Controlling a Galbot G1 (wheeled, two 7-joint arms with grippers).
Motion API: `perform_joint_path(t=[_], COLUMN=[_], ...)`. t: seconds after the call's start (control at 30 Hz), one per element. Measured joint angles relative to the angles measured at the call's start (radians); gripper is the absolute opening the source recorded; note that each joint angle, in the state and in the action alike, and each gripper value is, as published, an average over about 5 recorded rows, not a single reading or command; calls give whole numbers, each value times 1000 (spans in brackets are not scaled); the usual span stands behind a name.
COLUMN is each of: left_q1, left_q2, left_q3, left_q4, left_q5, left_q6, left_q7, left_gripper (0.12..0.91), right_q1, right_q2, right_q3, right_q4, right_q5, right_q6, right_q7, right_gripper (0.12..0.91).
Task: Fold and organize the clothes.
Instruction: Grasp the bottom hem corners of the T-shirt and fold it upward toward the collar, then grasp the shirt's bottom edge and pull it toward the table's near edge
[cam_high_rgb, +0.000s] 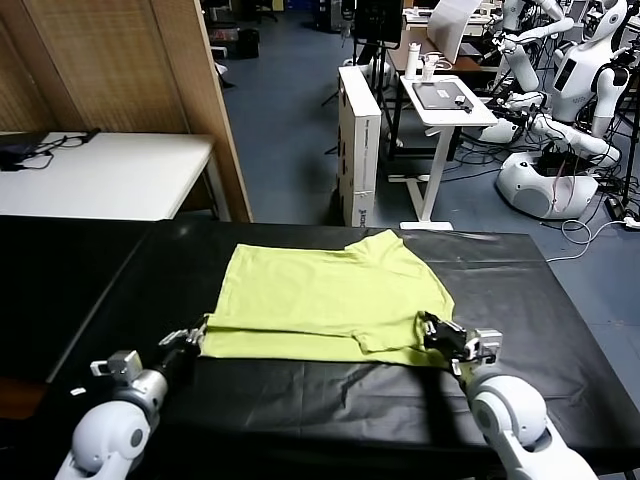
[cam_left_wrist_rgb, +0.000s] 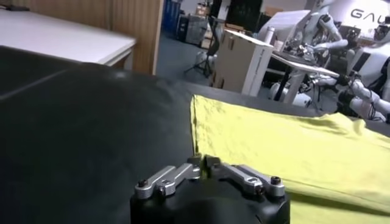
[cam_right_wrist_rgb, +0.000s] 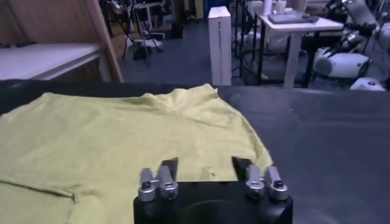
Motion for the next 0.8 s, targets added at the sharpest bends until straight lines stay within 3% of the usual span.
perform_joint_path(t=[0.13,0.4,0.8], left_q1=[39,100,118], left_q2=[-15,-55,-64], left_q3=[-9,5,11], left_q4=[-36,-98,-74], left_q5=[10,66,91], left_q6=[8,24,17], left_q7=[-1,0,10], left_gripper=[890,907,907], right_q1=[-71,-168,-207], right_q2=[-25,-53,-58], right_q3=[28,53,64], right_q4=[26,54,45], right_q5=[-7,-16,-21], right_q6=[13,16,18], right_q7=[-9,-28,-30], right_gripper=[907,907,906])
